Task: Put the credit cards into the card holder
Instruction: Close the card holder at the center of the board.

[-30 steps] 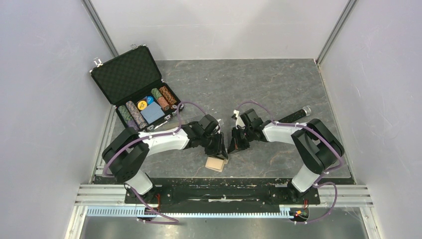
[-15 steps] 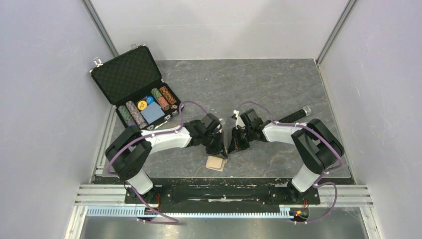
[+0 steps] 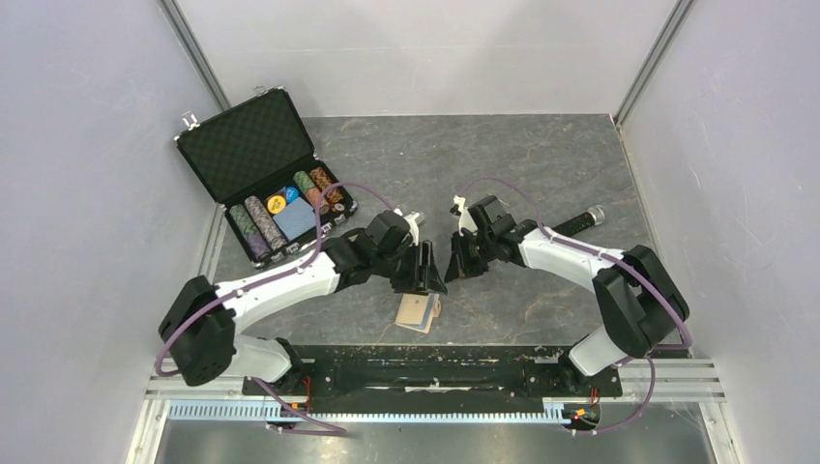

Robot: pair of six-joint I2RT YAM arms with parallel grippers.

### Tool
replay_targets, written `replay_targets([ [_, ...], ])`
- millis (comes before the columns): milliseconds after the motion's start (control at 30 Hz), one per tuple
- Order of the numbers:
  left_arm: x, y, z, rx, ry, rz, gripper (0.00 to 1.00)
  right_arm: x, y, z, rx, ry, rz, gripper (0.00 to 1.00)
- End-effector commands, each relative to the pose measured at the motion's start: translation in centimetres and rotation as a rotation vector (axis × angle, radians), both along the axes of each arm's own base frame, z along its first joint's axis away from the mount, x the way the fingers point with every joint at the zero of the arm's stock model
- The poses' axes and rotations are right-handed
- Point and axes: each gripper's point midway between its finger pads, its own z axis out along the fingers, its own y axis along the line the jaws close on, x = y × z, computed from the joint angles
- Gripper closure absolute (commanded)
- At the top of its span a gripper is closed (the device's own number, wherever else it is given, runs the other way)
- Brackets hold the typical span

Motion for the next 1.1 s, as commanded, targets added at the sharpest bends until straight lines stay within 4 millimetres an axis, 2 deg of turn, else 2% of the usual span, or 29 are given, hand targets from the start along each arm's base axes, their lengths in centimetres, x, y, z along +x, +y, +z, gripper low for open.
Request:
replay_targets([
  [0,0.2,1.3,0.5,-0.004,-0.037,0.041,0.43,1.8,1.3,3.0,0.053,-0.082,0.021,1.00],
  [200,0.0,3.2,-3.0,0.087,0.008,0.091,0.75,2.1,3.0,3.9,0.134,-0.069,0.054,1.00],
  [367,0.1,2.7,-5.4,0.127,0.051,0.075,0.85,1.7,3.9,3.4,0.190,-0.034,0.069,1.00],
  [533,0.1,1.5,-7.6,0.151,0.091,0.047,0.88,1.2,4.5,2.5,0.206,-0.006,0.080,1.00],
  [733,-0.1,0.0,-9.1,0.137,0.126,0.035,0.89,0.2,4.1,-0.9,0.168,0.053,0.088,1.00],
  [867,0.2,-0.1,-8.4,0.113,0.110,0.058,0.87,-0.7,3.9,-3.1,0.131,0.100,0.098,1.00],
  [967,0.4,0.1,-6.9,0.076,0.079,0.082,0.83,-0.7,2.4,-4.8,0.024,0.105,0.067,1.00],
  [1067,0.5,0.0,-5.4,0.031,0.057,0.097,0.76,-0.5,1.3,-5.5,-0.044,0.092,0.055,1.00],
])
